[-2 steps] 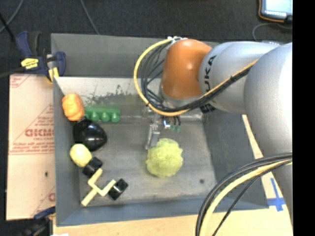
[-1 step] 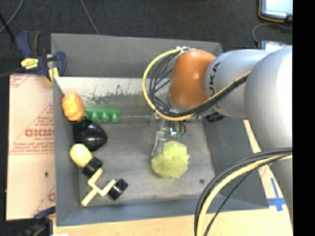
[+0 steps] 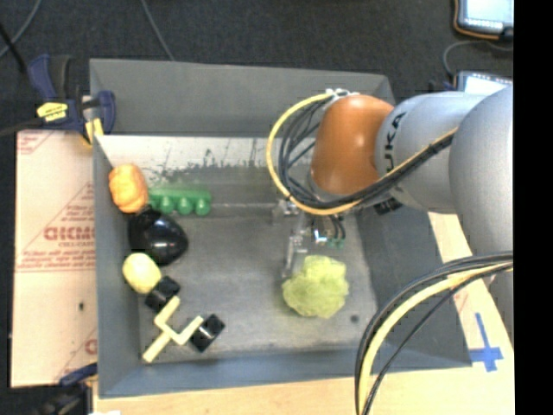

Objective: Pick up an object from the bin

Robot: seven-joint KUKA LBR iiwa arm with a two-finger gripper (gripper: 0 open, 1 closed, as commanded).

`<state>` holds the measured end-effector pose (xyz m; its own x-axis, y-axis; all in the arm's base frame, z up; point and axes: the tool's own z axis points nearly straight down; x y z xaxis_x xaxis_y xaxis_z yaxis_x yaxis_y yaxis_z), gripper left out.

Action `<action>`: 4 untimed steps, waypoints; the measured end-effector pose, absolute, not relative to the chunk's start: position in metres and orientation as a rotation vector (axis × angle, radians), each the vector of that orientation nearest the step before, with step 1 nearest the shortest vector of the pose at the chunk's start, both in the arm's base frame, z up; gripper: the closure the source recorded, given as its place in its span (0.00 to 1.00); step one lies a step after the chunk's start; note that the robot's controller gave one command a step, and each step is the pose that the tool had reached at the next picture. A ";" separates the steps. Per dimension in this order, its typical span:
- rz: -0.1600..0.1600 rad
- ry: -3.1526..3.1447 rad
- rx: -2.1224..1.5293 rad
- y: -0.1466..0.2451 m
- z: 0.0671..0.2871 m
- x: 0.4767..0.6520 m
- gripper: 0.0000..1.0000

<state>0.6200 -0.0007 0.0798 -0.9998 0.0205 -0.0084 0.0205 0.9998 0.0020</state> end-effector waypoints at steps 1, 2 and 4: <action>0.002 3.127 0.237 -0.018 0.079 0.601 0.00; 0.001 3.132 0.045 -0.038 0.074 0.587 0.00; 0.004 3.103 0.431 -0.075 0.072 0.568 0.00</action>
Offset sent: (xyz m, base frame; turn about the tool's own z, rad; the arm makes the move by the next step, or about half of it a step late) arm -0.0416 -0.0476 -0.0088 -0.0365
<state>0.5680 -0.0755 0.0720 -0.9621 0.2727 -0.0083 0.2727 0.9621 0.0038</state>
